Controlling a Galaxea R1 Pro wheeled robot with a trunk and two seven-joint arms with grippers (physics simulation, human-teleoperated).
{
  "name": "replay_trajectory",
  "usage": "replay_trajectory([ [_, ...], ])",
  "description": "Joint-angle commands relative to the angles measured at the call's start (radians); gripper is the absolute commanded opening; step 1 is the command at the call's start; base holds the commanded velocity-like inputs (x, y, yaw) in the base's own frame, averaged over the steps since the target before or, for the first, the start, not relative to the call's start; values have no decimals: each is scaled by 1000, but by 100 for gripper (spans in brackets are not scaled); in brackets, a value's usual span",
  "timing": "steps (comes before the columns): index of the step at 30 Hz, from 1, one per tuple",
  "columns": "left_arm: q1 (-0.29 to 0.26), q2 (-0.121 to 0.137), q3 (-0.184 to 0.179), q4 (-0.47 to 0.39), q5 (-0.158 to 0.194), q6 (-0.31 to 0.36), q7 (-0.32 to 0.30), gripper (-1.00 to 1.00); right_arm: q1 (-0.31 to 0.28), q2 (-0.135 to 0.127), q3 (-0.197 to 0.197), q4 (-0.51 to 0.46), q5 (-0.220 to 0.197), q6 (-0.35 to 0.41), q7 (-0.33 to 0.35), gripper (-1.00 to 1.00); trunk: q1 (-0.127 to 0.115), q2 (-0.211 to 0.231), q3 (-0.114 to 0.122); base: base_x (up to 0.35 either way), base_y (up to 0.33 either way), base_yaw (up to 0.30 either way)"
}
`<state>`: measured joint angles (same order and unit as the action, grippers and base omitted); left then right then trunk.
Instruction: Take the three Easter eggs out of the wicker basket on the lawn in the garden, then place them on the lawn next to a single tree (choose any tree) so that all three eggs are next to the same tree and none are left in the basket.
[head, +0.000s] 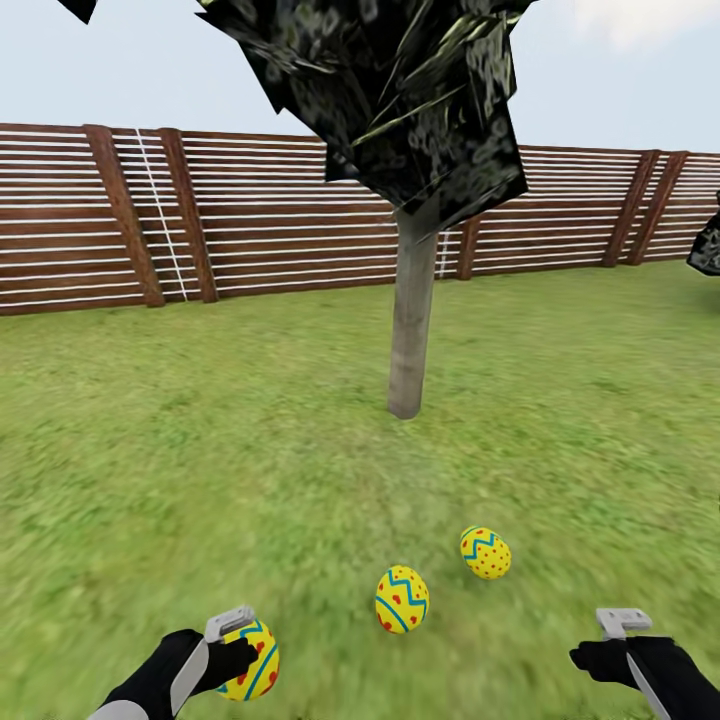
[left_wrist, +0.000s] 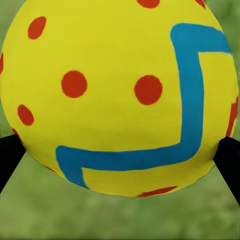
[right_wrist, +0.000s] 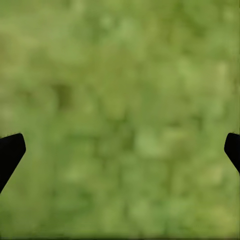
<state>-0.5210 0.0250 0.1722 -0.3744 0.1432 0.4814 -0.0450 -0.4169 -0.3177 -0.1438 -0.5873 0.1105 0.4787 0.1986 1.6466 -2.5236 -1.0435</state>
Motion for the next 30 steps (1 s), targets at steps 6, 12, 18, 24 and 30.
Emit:
replay_trajectory([
  [6, 0, 0, 6, -1, 4, 6, -4, -100, 0, 2, -5, -2, 11, 5, 8, 100, 2, -2, -24, 0, 0, 0],
  [12, 0, 1, 5, -3, 5, 6, -4, -100, 0, 7, -4, -2, 11, 5, 8, 100, 5, -3, -47, 0, 0, 0],
  [18, 0, 1, 4, -3, 4, 6, -4, -100, 0, 7, -2, -2, 11, 5, 8, 100, 8, -5, -71, 0, 0, 0],
  [24, 0, 1, 6, -3, 4, 5, -3, -100, 0, 8, -2, -1, 11, 5, 8, 100, 11, -6, -94, 0, 0, 0],
  [30, 0, 1, 6, -3, 4, 4, -3, -100, 0, 8, -2, -1, 11, 4, 8, 100, 13, -7, -117, 0, 0, 0],
])
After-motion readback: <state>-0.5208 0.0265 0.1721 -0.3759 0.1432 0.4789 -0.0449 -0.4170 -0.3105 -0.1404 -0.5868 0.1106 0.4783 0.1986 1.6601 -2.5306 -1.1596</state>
